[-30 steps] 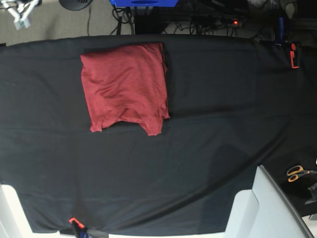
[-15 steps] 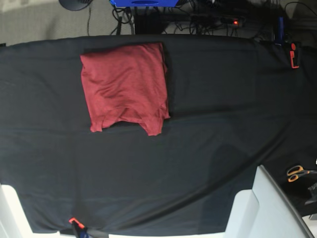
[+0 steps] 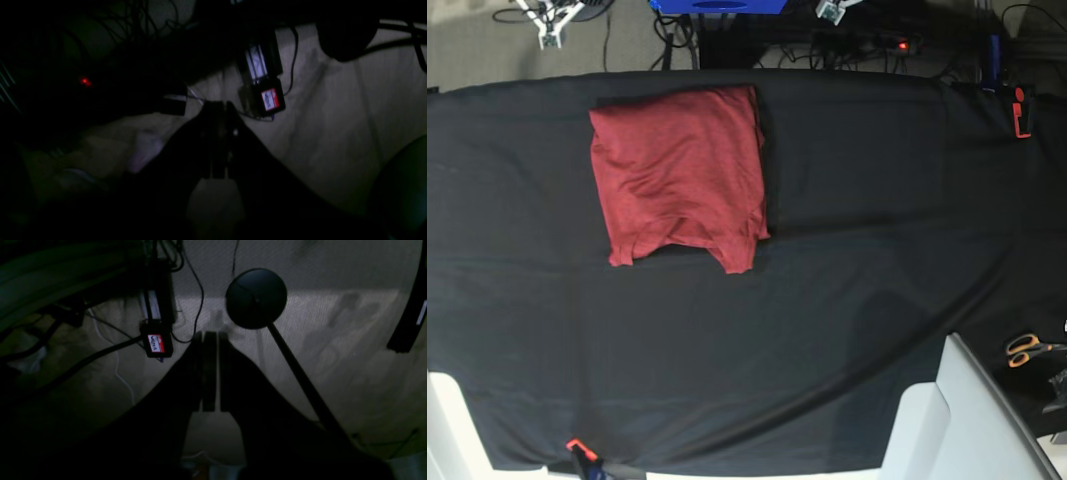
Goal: Fold the T-shirt properly
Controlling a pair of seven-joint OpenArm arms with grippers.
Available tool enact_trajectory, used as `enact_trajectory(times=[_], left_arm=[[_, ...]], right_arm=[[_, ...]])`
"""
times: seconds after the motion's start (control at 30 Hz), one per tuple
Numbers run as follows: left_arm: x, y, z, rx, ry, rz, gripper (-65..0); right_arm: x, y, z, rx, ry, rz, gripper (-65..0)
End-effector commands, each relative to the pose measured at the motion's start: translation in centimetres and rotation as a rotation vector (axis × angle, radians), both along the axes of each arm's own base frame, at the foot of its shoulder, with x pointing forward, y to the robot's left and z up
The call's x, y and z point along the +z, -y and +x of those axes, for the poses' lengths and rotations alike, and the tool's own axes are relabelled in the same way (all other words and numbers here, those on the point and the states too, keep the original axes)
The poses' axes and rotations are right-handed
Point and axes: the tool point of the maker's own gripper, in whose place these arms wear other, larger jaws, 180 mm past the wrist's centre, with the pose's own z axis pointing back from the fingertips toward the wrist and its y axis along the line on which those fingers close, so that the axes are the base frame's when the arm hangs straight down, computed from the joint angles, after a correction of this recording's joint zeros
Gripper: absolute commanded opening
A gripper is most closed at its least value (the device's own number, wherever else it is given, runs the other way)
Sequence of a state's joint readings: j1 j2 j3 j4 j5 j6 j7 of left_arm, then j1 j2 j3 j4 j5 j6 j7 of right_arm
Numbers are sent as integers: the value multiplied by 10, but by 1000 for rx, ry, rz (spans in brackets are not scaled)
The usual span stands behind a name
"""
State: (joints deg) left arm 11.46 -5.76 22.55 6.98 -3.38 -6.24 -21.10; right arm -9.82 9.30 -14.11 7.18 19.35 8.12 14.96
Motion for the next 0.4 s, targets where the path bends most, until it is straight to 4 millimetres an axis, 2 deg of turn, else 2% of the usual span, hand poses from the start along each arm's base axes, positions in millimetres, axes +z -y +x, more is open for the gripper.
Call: enact_trajectory(times=[0.0, 0.07, 0.37], left_arm=[[1, -2, -4, 0, -5, -3, -650], [1, -8, -3, 2, -3, 6, -650], [1, -9, -1, 5, -1, 10, -650]], right_arm=[[1, 4, -10, -6, -16, -5, -635], [0, -1, -10, -9, -16, 2, -635], [1, 0, -9, -2, -13, 2, -635]])
